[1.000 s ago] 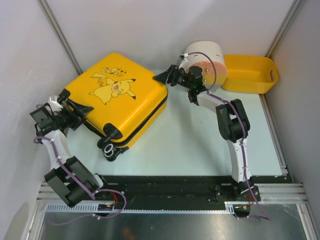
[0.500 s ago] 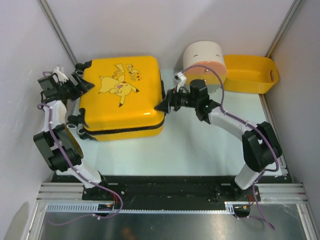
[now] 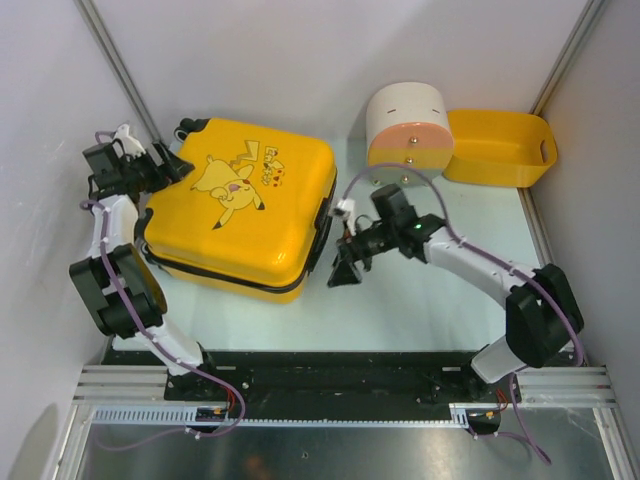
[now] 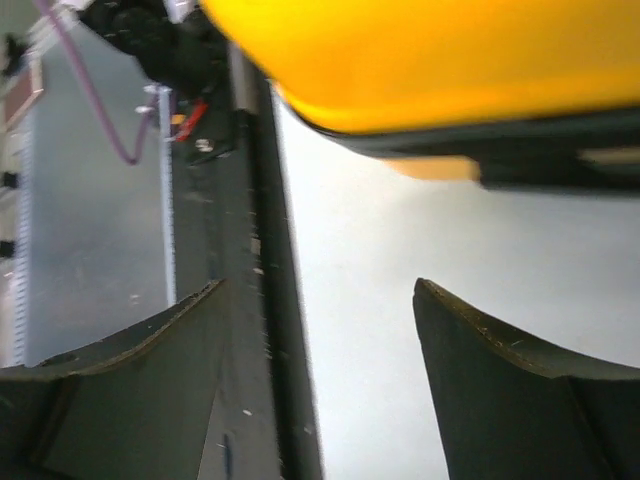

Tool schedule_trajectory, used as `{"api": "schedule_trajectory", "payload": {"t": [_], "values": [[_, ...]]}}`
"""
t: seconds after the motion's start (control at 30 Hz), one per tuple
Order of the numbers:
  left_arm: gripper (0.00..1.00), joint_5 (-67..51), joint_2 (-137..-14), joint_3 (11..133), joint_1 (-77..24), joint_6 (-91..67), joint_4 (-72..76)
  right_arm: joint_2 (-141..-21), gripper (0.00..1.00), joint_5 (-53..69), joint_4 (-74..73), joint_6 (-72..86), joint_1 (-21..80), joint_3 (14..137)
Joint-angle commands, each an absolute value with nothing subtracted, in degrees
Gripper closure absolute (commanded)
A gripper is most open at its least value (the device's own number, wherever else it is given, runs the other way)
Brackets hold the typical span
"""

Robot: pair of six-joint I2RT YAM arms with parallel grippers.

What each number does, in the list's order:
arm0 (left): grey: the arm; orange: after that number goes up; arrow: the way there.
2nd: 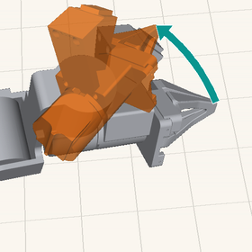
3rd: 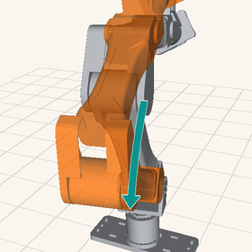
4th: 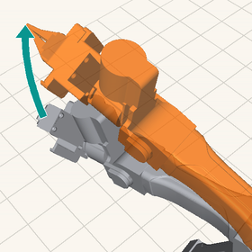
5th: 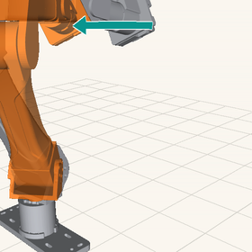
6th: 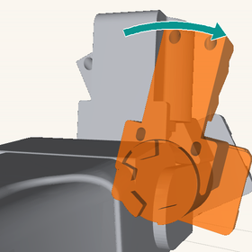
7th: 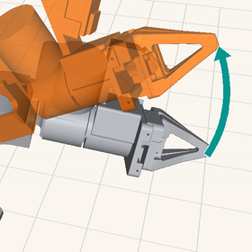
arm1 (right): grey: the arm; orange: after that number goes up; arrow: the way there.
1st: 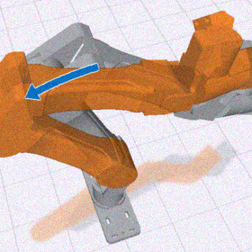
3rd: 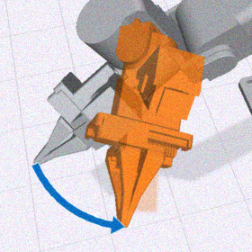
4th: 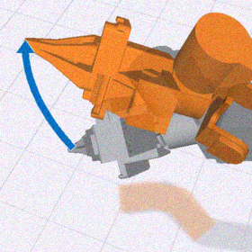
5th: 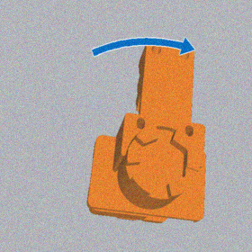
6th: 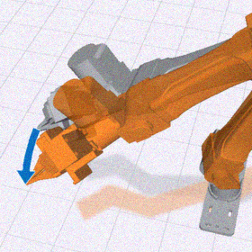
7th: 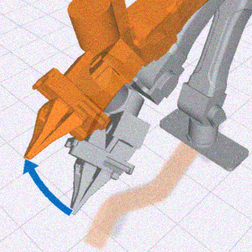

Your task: Open, take out, and arrange the luggage

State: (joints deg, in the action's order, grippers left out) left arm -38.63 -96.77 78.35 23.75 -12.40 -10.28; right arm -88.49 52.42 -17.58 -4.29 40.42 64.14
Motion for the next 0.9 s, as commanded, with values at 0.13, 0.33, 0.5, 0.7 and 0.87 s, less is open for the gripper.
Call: {"api": "schedule_trajectory", "payload": {"t": [0.13,0.33,0.5,0.7,0.87], "values": [[0.13,-52.3,-101.7,78.8,7.1,-5.0,-19.7,-82.5,0.26,46.9,-31.4,-33.0,30.0,61.2],[0.08,-48.3,-100.3,87.1,7.3,-5.0,-21.4,-83.8,0.29,43.5,-23.4,-33.1,33.8,60.6],[0.0,-41.4,-92.4,91.4,16.9,-9.0,-21.5,-87.2,0.3,36.1,-9.5,-27.2,42.3,60.6],[0.0,-37.4,-72.6,79.4,24.3,-12.6,-22.0,-94.6,0.27,27.8,8.1,-22.3,55.5,64.0],[0.0,-33.3,-58.2,64.4,25.1,-15.4,-24.5,-99.6,0.2,28.3,7.4,-18.9,62.0,76.0]]}}
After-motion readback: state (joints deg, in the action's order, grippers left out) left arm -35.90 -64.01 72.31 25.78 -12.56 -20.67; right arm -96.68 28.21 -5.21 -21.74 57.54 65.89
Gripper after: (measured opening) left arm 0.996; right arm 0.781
